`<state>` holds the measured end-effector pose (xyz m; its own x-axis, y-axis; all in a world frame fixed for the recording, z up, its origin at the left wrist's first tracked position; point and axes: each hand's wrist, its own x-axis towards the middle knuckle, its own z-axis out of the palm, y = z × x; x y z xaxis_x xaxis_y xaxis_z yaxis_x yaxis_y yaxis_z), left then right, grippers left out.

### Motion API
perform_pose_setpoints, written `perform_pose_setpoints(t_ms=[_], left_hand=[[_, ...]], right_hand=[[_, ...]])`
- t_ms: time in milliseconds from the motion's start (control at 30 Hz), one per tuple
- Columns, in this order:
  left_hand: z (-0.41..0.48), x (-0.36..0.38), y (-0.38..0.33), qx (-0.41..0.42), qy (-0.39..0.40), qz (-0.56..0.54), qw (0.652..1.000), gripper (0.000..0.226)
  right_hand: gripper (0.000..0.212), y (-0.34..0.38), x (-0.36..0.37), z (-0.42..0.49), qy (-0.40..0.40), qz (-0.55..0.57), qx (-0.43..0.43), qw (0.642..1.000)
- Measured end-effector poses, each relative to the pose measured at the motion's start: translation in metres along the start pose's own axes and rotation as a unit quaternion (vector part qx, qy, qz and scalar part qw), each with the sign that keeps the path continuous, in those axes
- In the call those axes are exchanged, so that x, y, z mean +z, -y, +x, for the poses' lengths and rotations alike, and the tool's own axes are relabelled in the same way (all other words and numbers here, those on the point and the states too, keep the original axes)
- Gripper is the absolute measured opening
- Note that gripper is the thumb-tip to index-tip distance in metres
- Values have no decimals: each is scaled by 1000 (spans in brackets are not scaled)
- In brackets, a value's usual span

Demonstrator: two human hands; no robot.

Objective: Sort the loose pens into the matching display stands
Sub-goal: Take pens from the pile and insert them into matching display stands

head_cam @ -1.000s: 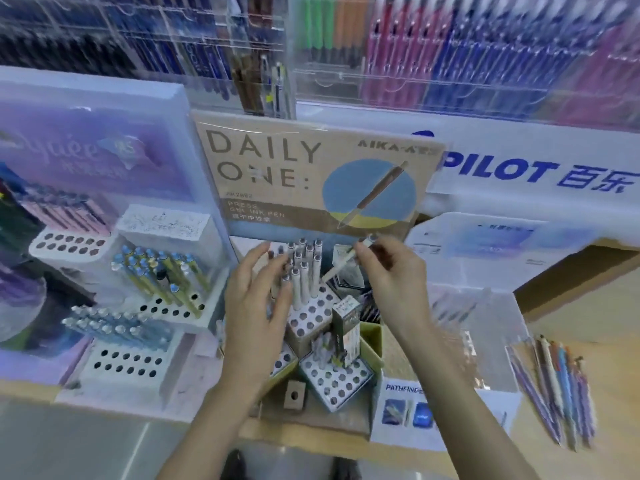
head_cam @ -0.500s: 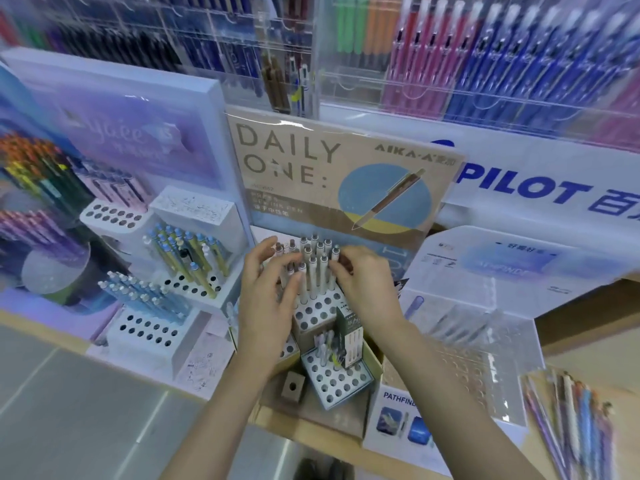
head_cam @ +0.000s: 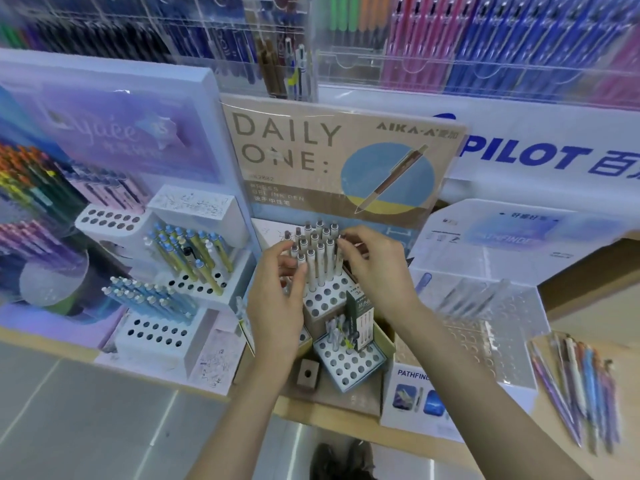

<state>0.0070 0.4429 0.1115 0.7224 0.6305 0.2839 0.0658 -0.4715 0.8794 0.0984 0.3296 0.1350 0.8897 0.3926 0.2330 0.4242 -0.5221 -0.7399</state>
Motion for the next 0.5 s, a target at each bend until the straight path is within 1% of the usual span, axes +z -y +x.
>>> perform_pose_setpoints(t_ms=[67,133,200,267,333,400,500], left_hand=[[-1,1,1,0,-1,2,1000,30],[-10,2,1,-13,-14,3,1000,40],[-28,3,-5,16,-38,4,999,47],[-53,10,-16,46,-23,-10,999,44],[-79,26,-27,61,37,-34,997,40],[-104,52,-38,70,119,-41,990,35],[-136,103,-51,48,244,-49,967,28]], right_hand=[[33,1,-3,-11,26,25,20,999],[41,-5,-11,-36,33,43,6,999],[37,-15,-27,-68,11,55,-4,998],[30,-34,-48,-99,-20,46,3,999],[28,-61,-72,-128,-48,26,38,998],[25,-93,-101,-155,-65,17,98,993],[23,-145,-147,-194,-82,-12,185,979]])
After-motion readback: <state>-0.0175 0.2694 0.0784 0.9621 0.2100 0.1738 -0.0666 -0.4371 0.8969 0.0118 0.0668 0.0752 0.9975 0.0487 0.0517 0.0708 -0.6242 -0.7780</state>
